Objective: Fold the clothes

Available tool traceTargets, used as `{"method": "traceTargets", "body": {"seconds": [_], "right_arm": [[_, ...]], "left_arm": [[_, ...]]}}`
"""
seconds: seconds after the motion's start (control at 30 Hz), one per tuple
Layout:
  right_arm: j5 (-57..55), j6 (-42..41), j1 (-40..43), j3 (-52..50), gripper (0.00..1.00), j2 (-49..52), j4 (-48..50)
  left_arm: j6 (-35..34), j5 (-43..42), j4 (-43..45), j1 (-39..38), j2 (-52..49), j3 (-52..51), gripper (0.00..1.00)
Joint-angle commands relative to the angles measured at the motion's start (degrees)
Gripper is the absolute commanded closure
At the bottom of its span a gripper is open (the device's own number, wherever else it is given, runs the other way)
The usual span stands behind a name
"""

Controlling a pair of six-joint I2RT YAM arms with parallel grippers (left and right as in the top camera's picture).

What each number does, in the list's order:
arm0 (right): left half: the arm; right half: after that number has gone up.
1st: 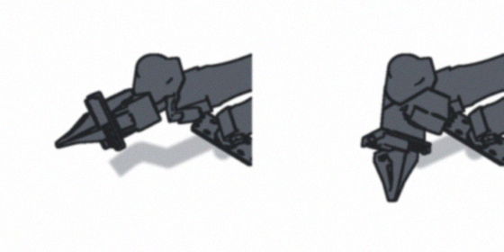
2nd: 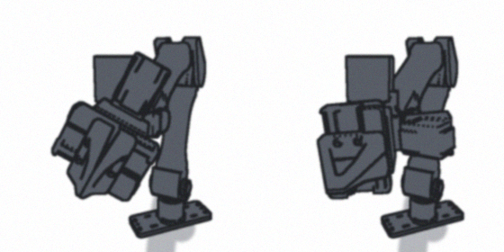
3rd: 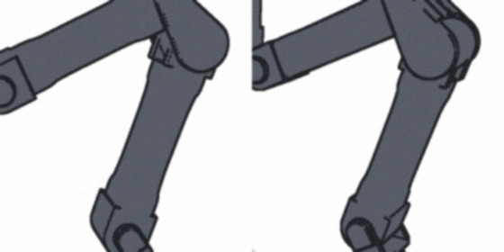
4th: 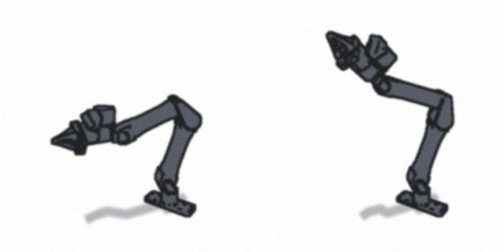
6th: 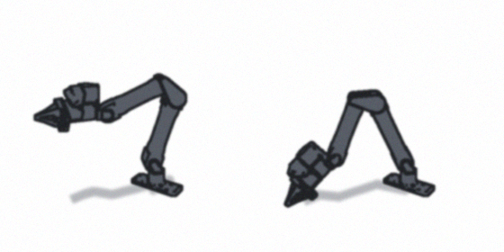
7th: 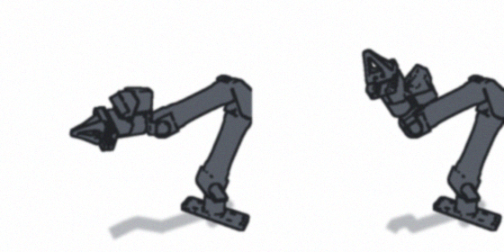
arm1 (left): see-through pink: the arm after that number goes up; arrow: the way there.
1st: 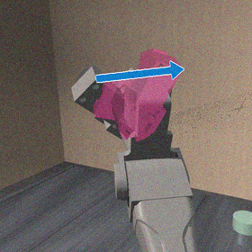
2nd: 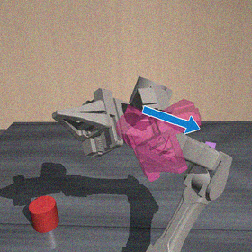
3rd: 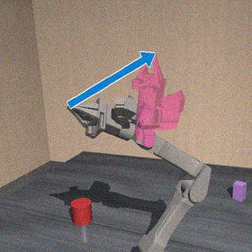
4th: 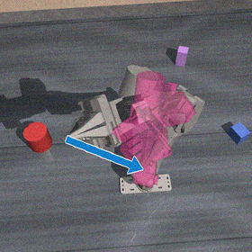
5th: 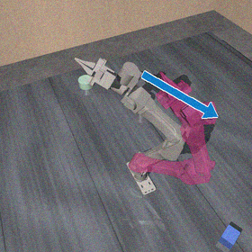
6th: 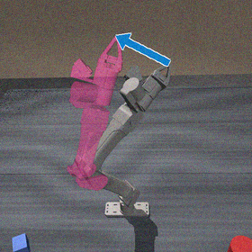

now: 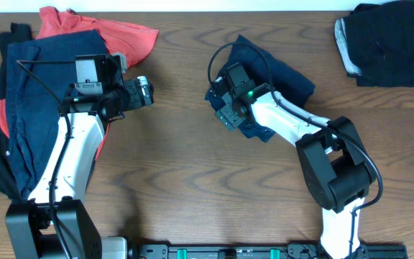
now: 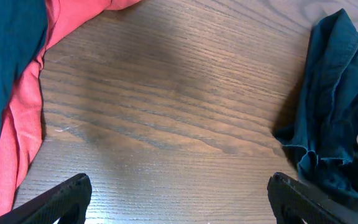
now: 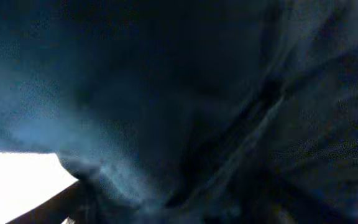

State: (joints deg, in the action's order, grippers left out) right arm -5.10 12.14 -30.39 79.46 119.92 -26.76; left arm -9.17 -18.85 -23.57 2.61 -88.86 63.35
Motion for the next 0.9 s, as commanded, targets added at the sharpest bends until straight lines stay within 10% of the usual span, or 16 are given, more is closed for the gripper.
{"method": "traceTargets", "body": {"seconds": [0.0, 0.2, 0.87], "right_arm": [[-4.6, 0.8, 0.1, -0.9, 0.51, 5.1, 0.3], [-4.7, 0.4, 0.7, -0.9, 0.99, 6.1, 2.2], [-5.7, -5.2, 8.3, 4.9, 0.99, -13.1, 5.4]], "left_arm": [[0.1, 0.5, 0.1, 0.2, -0.5, 0.1, 0.08], [0.1, 0.5, 0.1, 0.2, -0.7, 0.1, 0.08], [0.3, 1.8, 0.9, 0.2, -0.7, 0.1, 0.08]]}}
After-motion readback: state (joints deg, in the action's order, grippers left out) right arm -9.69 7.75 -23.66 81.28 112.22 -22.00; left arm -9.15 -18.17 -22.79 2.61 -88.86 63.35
